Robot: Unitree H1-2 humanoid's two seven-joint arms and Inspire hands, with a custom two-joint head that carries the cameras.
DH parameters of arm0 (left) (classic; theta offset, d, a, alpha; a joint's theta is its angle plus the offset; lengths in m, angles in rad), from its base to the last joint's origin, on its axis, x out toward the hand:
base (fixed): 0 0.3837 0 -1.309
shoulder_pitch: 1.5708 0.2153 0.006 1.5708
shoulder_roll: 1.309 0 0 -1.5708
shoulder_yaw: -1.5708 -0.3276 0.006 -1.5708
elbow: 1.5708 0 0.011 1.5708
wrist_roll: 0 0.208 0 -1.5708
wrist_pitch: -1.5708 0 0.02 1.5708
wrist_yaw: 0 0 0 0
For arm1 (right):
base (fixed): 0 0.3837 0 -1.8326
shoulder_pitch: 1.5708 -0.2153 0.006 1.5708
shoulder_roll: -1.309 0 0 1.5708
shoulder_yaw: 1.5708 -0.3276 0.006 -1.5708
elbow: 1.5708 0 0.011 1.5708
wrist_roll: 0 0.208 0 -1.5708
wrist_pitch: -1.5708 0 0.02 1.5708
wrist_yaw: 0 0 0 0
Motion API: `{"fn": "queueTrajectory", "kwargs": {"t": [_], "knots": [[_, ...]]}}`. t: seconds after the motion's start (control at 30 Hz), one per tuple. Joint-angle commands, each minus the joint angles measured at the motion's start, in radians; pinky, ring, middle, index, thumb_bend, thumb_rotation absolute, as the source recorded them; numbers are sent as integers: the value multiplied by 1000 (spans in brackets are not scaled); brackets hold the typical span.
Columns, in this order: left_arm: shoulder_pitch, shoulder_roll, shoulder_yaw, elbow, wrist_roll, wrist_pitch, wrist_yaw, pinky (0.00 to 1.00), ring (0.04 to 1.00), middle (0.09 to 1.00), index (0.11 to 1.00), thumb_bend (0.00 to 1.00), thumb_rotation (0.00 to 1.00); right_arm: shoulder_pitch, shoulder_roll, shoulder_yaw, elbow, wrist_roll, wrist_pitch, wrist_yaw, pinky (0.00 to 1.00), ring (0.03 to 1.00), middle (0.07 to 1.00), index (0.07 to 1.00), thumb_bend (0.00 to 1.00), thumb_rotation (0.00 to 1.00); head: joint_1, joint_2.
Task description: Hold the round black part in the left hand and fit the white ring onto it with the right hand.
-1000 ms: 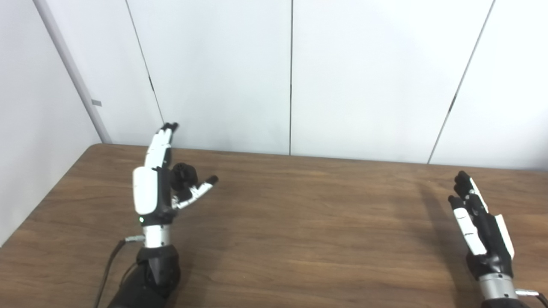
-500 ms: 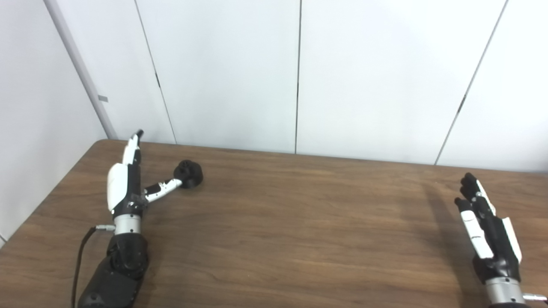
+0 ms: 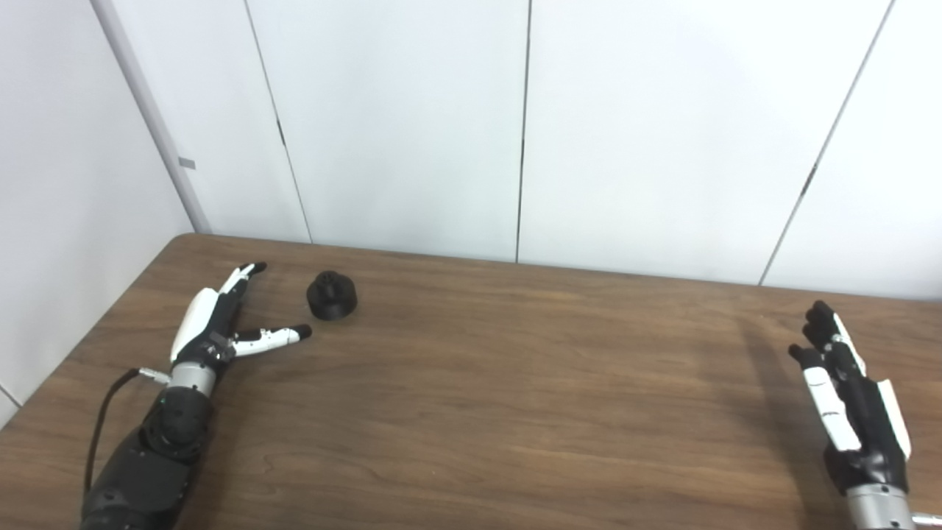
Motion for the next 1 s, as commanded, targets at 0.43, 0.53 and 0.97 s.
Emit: {"fn": "queueTrajectory", "kwargs": {"t": [0.43,0.53,0.97], "knots": [[-100,50,-81,90,118,5,7,1000,993,944,806,982,297,85,18,-1,52,47,3,26,941,989,972,969,382,770,10,6],[-124,49,-102,155,133,-28,25,1000,985,937,801,985,318,87,14,0,49,41,8,26,936,988,972,971,385,772,18,3],[-212,29,-190,245,172,-24,30,1000,978,933,792,990,347,109,17,-12,13,60,16,33,942,984,968,971,334,754,42,5]]}}
